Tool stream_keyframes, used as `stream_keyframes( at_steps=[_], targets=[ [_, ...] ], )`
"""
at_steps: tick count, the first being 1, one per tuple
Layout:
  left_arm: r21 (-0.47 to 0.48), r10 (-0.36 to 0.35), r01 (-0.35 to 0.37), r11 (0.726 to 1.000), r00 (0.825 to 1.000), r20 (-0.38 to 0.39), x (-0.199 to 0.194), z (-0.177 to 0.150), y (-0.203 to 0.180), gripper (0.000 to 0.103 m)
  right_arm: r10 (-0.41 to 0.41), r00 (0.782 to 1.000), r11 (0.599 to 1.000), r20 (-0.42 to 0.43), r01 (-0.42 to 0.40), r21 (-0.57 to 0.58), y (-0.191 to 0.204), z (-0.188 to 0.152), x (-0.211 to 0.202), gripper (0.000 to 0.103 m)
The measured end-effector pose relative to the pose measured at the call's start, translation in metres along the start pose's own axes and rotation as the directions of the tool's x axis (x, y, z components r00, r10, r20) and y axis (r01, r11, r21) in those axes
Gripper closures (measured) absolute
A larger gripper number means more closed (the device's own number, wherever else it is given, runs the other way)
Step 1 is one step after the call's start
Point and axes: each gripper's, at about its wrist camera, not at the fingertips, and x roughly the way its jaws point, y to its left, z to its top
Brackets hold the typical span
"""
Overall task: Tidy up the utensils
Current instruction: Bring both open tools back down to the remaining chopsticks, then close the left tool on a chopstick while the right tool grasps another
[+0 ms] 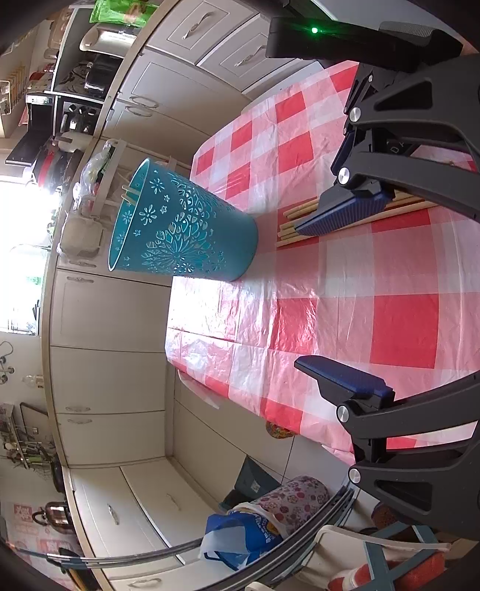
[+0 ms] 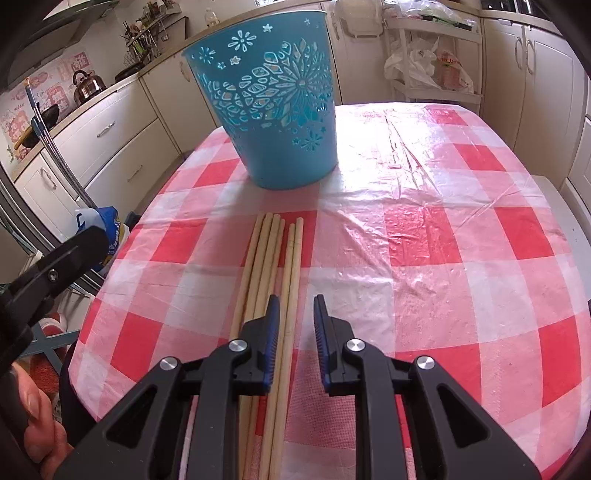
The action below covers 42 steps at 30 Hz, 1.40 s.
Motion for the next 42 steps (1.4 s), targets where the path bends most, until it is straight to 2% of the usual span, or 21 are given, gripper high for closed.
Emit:
stream_keyframes(
  at_steps=[20,24,28,33,42],
  targets=[
    [-0.005,0.012,-0.012,1.000,1.000,-0.019,0.008,-0.007,0.001,0.035,-0.016,1.000,1.000,-0.011,0.016,0.000,0.001,0.004,0.010,0.084],
    [-0.006,0.012,-0.012,1.000,1.000,-0.018,0.007,-0.007,0.001,0.035,-0.002,1.000,1.000,0.017,0.002,0.015,0.000,0.006,0.002,0.083],
    [-0.007,0.011,-0.012,1.000,1.000,-0.019,0.007,-0.008,0.001,0.034,-0.031,0.999,1.000,0.032,0.031,0.000,0.001,0.011,0.000,0.083],
    [-0.008,0.010,-0.011,1.000,1.000,-0.024,0.007,-0.009,0.001,0.034,-0.067,0.998,0.998,0.005,0.067,-0.009,-0.002,0.013,0.010,0.083],
    [-0.012,0.012,-0.013,1.000,0.999,-0.050,0.016,-0.013,0.004,0.033,-0.077,0.997,0.996,0.000,0.077,-0.044,0.001,0.012,0.017,0.082]
  ],
)
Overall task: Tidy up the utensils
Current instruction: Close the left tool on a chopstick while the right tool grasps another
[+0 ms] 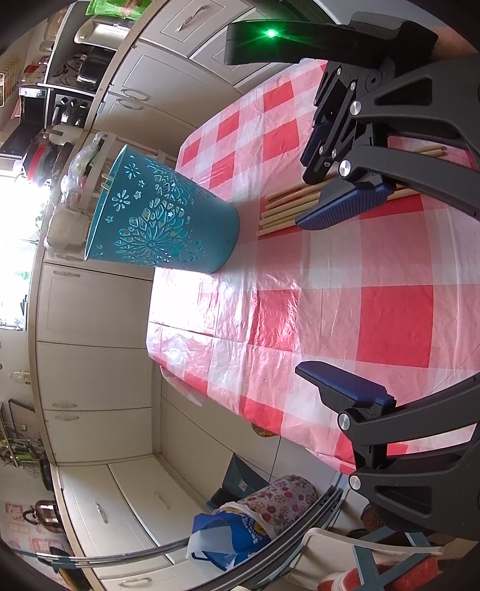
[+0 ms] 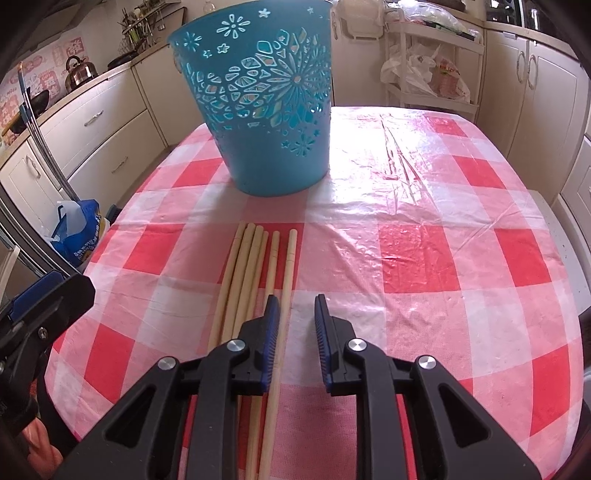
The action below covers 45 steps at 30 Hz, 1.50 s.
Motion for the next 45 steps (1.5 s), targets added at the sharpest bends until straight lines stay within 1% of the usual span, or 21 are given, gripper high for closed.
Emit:
stream_keyframes(
  at_steps=[2,3,4,6,9,14,18,27,28,32,35,37,38,39,40,42,44,45],
  targets=[
    [0.004,0.001,-0.001,1.000,1.000,-0.006,0.003,0.000,-0.001,0.033,-0.003,1.000,1.000,0.001,0.003,-0.008,-0.001,0.001,0.000,0.082],
    [0.008,0.000,0.000,1.000,1.000,-0.010,0.004,0.001,-0.002,0.033,-0.009,1.000,1.000,0.002,0.009,-0.014,-0.001,0.001,0.000,0.084],
    [0.017,0.001,-0.001,1.000,1.000,-0.013,0.007,0.002,-0.005,0.033,-0.013,1.000,1.000,0.001,0.013,-0.021,-0.002,0.000,0.000,0.087],
    [0.039,0.004,-0.003,0.999,1.000,-0.023,0.012,0.003,-0.010,0.033,-0.020,1.000,0.999,0.000,0.020,-0.030,-0.007,0.000,-0.001,0.091],
    [0.071,0.000,0.004,0.997,0.998,-0.058,0.028,0.004,-0.020,0.033,-0.018,1.000,1.000,0.005,0.019,-0.018,-0.017,-0.003,-0.004,0.091],
    [0.119,0.013,0.000,0.993,0.993,-0.116,0.053,0.004,-0.037,0.033,0.015,1.000,1.000,0.021,-0.015,0.006,-0.026,-0.005,-0.006,0.091],
    [0.133,0.027,-0.007,0.991,0.989,-0.144,0.065,0.006,-0.046,0.033,0.045,0.999,0.998,0.023,-0.045,0.031,-0.031,-0.004,-0.006,0.091],
    [0.169,0.065,-0.033,0.985,0.980,-0.190,0.083,0.004,-0.054,0.033,0.067,0.997,0.996,0.024,-0.068,0.050,-0.035,-0.003,-0.006,0.091],
    [0.184,0.075,-0.041,0.982,0.980,-0.182,0.084,0.003,-0.056,0.033,0.066,0.998,0.997,0.024,-0.067,0.049,-0.034,-0.003,-0.005,0.091],
    [0.188,0.064,-0.029,0.982,0.981,-0.185,0.086,0.005,-0.056,0.034,0.061,0.998,0.997,0.022,-0.062,0.036,-0.033,-0.003,-0.005,0.089],
    [0.232,0.028,0.014,0.973,0.984,-0.176,0.085,0.006,-0.058,0.046,0.055,0.998,0.998,0.018,-0.056,0.024,-0.031,-0.001,-0.003,0.089],
    [0.268,-0.010,0.060,0.962,0.983,-0.182,0.083,0.006,-0.059,0.062,0.049,0.999,0.999,0.015,-0.049,0.004,-0.029,0.001,-0.002,0.089],
    [0.283,-0.038,0.091,0.955,0.981,-0.189,0.083,0.006,-0.059,0.066,0.051,0.999,0.999,0.012,-0.051,-0.011,-0.028,0.002,-0.001,0.089],
    [0.300,-0.063,0.120,0.946,0.979,-0.193,0.082,0.005,-0.059,0.073,0.053,0.999,0.998,0.007,-0.052,-0.028,-0.026,0.003,0.000,0.090],
    [0.320,-0.083,0.144,0.936,0.977,-0.199,0.081,0.006,-0.057,0.077,0.055,0.999,0.998,0.000,-0.055,-0.042,-0.026,0.004,0.000,0.092],
    [0.329,-0.108,0.177,0.928,0.970,-0.216,0.081,0.008,-0.054,0.081,0.059,0.998,0.996,-0.016,-0.059,-0.061,-0.026,0.005,0.001,0.093],
    [0.308,-0.137,0.212,0.927,0.959,-0.246,0.081,0.012,-0.048,0.081,0.057,0.998,0.996,-0.036,-0.059,-0.070,-0.026,0.008,0.002,0.093],
    [0.298,-0.138,0.213,0.930,0.957,-0.255,0.082,0.014,-0.045,0.081,0.046,0.998,0.997,-0.041,-0.049,-0.068,-0.026,0.010,0.002,0.092]
  ],
)
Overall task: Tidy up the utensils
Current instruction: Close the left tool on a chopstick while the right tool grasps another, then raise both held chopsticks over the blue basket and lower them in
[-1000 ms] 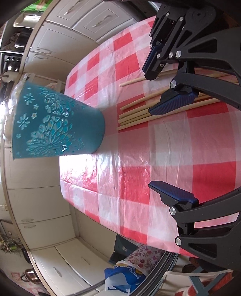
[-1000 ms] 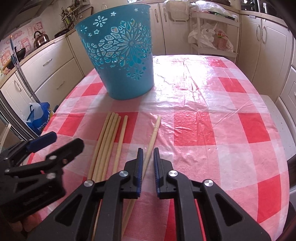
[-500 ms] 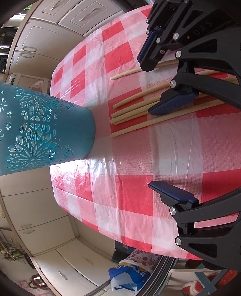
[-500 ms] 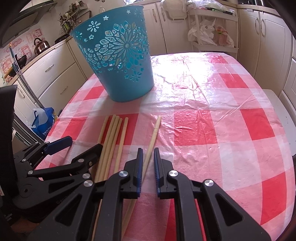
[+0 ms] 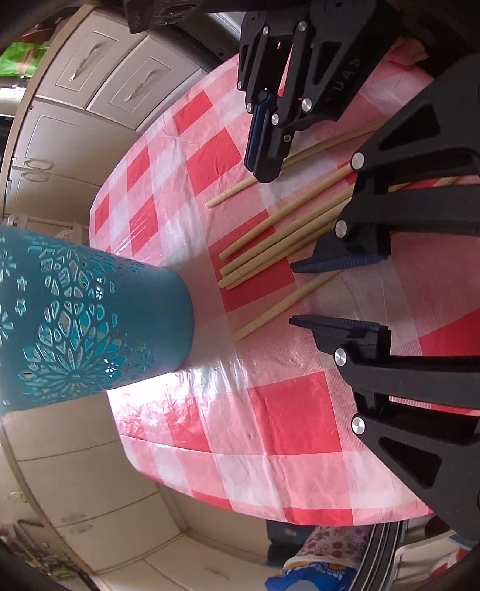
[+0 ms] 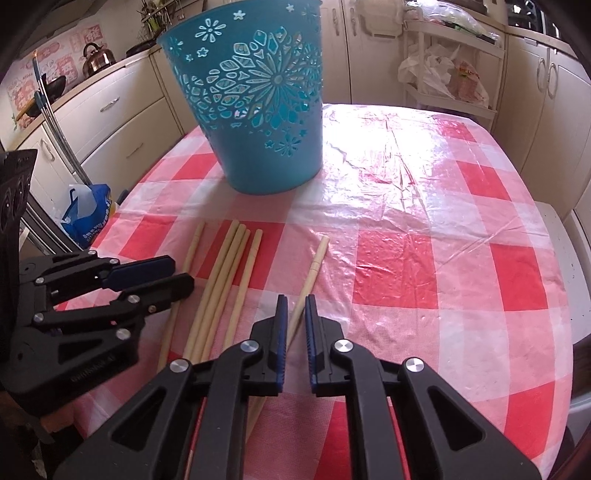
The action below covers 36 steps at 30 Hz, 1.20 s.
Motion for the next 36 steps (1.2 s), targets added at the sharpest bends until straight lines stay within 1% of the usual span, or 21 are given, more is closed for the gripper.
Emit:
stream_keyframes(
  at_steps=[2,3,5,7,10,13,16,19,22,24,27,29,30,33,34,36],
  targets=[
    [-0.031,0.023,-0.023,0.999,1.000,-0.008,0.000,0.004,0.006,0.079,-0.009,1.000,1.000,-0.006,0.009,0.000,0.000,0.003,0.002,0.091],
    [-0.045,0.023,-0.024,0.999,1.000,-0.010,0.001,0.006,0.009,0.077,-0.014,1.000,1.000,-0.008,0.014,-0.006,0.001,0.004,0.003,0.091],
    [-0.062,0.020,-0.021,0.998,1.000,-0.005,0.004,0.009,0.012,0.077,-0.021,1.000,0.999,-0.010,0.021,-0.031,0.005,0.006,0.005,0.091],
    [-0.030,0.015,-0.015,0.999,1.000,0.004,0.007,0.010,0.008,0.078,-0.010,1.000,0.998,-0.015,0.009,-0.068,0.008,0.006,0.005,0.093],
    [0.051,-0.039,0.038,0.998,0.999,0.017,0.008,0.009,0.004,0.087,0.006,1.000,0.993,-0.026,-0.009,-0.119,0.010,0.007,0.006,0.094],
    [0.100,-0.068,0.067,0.993,0.998,0.008,0.007,0.010,0.004,0.090,0.007,0.999,0.994,-0.042,-0.012,-0.111,0.007,0.009,0.006,0.094],
    [0.102,-0.075,0.075,0.992,0.997,-0.002,0.005,0.010,0.008,0.091,-0.001,0.999,0.995,-0.053,-0.004,-0.099,0.004,0.012,0.007,0.093],
    [0.105,-0.071,0.072,0.992,0.997,-0.010,0.006,0.010,0.010,0.090,-0.014,0.999,0.993,-0.051,0.008,-0.119,0.008,0.013,0.009,0.092],
    [0.169,-0.093,0.095,0.981,0.995,-0.019,0.005,0.009,0.004,0.092,0.007,0.998,0.992,-0.063,-0.015,-0.126,0.009,0.014,0.009,0.093],
    [0.184,-0.095,0.098,0.978,0.995,-0.027,0.004,0.009,0.003,0.092,0.009,0.997,0.992,-0.072,-0.018,-0.124,0.008,0.016,0.010,0.093],
    [0.141,-0.057,0.061,0.988,0.998,-0.033,0.005,0.013,0.007,0.092,-0.006,0.997,0.990,-0.075,-0.005,-0.139,0.011,0.016,0.010,0.093],
    [0.103,-0.029,0.033,0.994,0.999,-0.045,0.009,0.016,0.009,0.087,-0.016,0.998,0.989,-0.068,0.006,-0.149,0.014,0.015,0.011,0.092],
    [0.087,-0.026,0.029,0.996,0.999,-0.038,0.010,0.017,0.011,0.086,-0.019,0.998,0.988,-0.064,0.009,-0.153,0.014,0.015,0.011,0.093],
    [0.076,0.011,-0.009,0.997,1.000,-0.026,0.013,0.018,0.005,0.086,-0.013,0.999,0.989,-0.042,0.007,-0.147,0.014,0.012,0.010,0.095],
    [0.078,0.024,-0.022,0.997,0.999,-0.021,0.014,0.019,0.002,0.090,-0.006,0.999,0.991,-0.038,0.001,-0.131,0.012,0.011,0.009,0.096],
    [0.053,0.001,0.000,0.999,1.000,-0.021,0.014,0.019,0.001,0.097,0.041,0.998,0.997,-0.037,-0.043,-0.058,0.005,0.011,0.008,0.097]
  ],
)
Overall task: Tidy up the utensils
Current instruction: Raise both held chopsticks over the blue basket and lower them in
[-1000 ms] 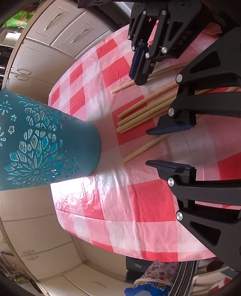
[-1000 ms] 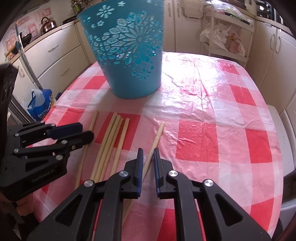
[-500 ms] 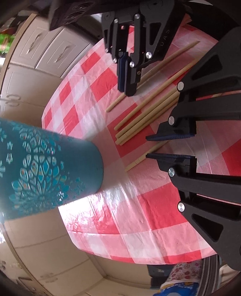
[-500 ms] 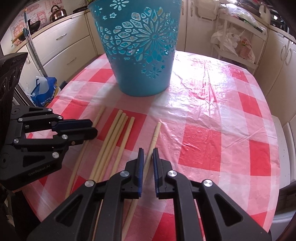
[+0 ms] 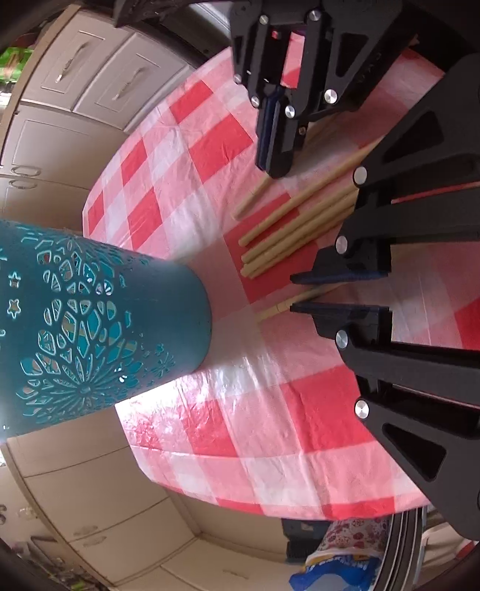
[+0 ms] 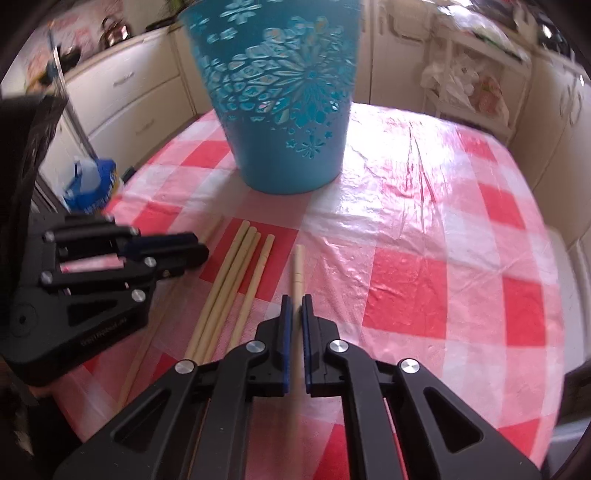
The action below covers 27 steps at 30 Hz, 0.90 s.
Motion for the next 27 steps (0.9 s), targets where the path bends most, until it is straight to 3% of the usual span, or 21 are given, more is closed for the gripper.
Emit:
stream_keyframes(
  at_steps=[5,10,14,19,27],
  targets=[
    [-0.078,-0.039,0.045,0.996,0.996,0.080,-0.022,-0.009,0.001,0.098,0.134,0.984,0.971,0.118,-0.154,0.183,-0.019,-0.008,-0.028,0.097],
    [-0.123,-0.072,0.104,0.987,0.968,0.239,-0.072,-0.002,0.008,0.098,0.166,0.942,0.955,0.291,-0.228,0.191,-0.017,0.006,-0.079,0.097],
    [-0.142,-0.076,0.139,0.980,0.923,0.376,-0.117,0.020,0.017,0.098,0.165,0.884,0.954,0.437,-0.256,0.158,-0.008,0.037,-0.120,0.097],
    [-0.143,-0.080,0.180,0.973,0.848,0.524,-0.160,0.059,0.025,0.098,0.133,0.806,0.960,0.577,-0.250,0.128,0.003,0.081,-0.151,0.097],
    [-0.131,-0.061,0.190,0.973,0.758,0.649,-0.184,0.125,0.030,0.098,0.065,0.728,0.960,0.683,-0.233,0.156,0.004,0.162,-0.155,0.097]
  ],
)
